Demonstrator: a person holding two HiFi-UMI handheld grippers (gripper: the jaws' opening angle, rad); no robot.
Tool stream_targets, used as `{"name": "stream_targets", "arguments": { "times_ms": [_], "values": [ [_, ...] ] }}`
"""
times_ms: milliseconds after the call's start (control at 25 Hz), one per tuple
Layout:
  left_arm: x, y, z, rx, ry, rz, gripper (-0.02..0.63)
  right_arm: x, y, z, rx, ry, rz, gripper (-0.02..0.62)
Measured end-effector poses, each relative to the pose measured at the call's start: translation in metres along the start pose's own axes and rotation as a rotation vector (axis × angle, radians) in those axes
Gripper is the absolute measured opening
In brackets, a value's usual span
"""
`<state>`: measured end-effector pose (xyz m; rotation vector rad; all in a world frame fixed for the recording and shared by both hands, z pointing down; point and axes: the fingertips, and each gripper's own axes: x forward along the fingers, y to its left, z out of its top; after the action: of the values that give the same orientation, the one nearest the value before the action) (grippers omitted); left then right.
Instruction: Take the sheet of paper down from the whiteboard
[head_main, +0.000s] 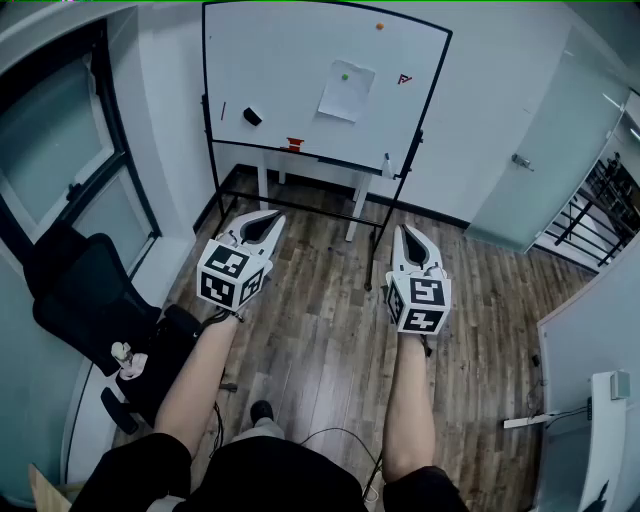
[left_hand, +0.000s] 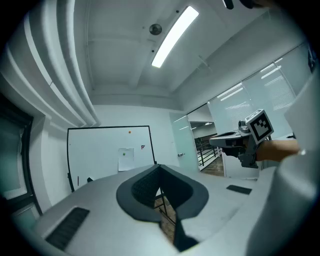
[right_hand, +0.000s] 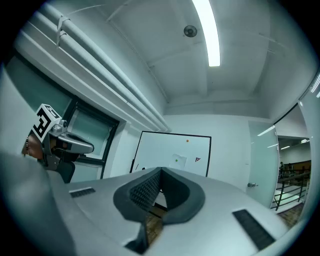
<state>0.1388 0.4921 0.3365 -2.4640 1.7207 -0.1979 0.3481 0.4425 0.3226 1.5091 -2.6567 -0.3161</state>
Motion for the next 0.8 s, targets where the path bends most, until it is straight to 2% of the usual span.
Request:
{"name": "stream_targets", "arguments": {
  "times_ms": [440, 800],
  "values": [
    [0.064, 0.114, -0.032, -0.016, 0.024, -0.04, 0.02, 0.123, 0.03, -0.004, 0.012, 0.025, -0.034, 0.02],
    [0.119, 0.153, -0.061, -0.038, 0.05, -0.075, 0.02, 0.186, 0.029, -0.032, 0.034, 0.065, -0.043, 0.02]
  ]
}}
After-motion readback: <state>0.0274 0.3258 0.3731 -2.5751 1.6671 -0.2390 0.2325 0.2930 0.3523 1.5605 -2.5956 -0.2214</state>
